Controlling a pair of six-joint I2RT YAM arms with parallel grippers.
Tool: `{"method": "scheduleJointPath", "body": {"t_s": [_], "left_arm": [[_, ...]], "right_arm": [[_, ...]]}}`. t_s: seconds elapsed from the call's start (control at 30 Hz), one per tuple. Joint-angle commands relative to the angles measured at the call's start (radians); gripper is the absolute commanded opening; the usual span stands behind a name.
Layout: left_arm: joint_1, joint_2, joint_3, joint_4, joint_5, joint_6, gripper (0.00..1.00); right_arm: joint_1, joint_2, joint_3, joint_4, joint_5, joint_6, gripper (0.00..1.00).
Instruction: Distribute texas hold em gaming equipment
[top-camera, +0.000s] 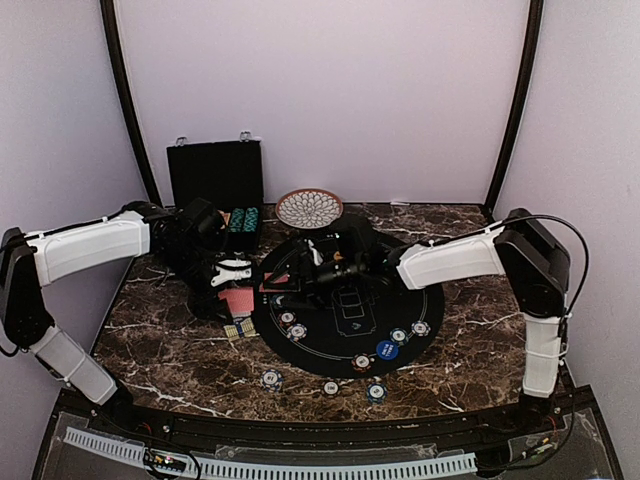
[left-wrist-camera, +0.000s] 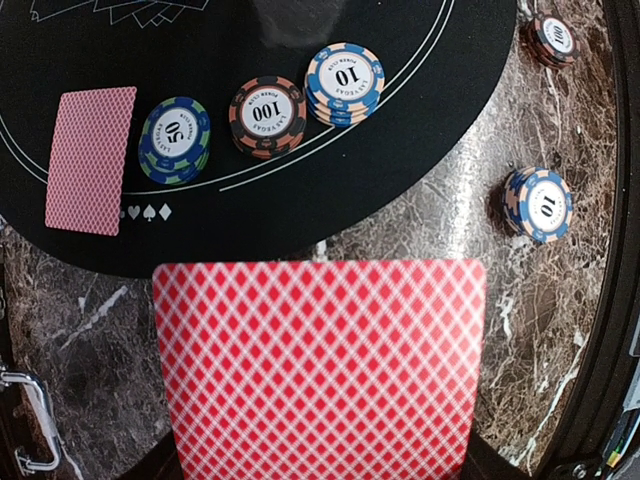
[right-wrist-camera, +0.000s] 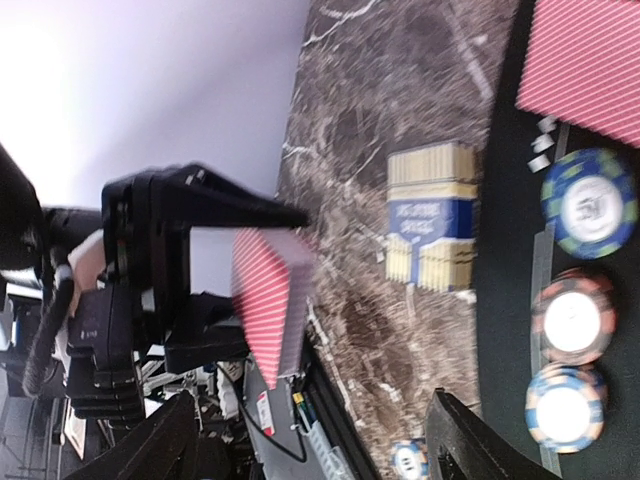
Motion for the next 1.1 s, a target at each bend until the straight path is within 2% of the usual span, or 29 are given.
{"method": "scheduleJointPath", "body": {"t_s": [0.0,1.07], "left_arm": [[0.004,-0.008,0.039,0.003,0.028,-0.017,0.06],[0.005,-0.002,0.085,-0.010,0.051,-0.036,0.04]], "right_arm": [[0.028,0.012,0.004,0.120,-0.012,0.052,0.78],[0.087,0.193,0.229,0.114,-0.080,0.096,0.79]]}}
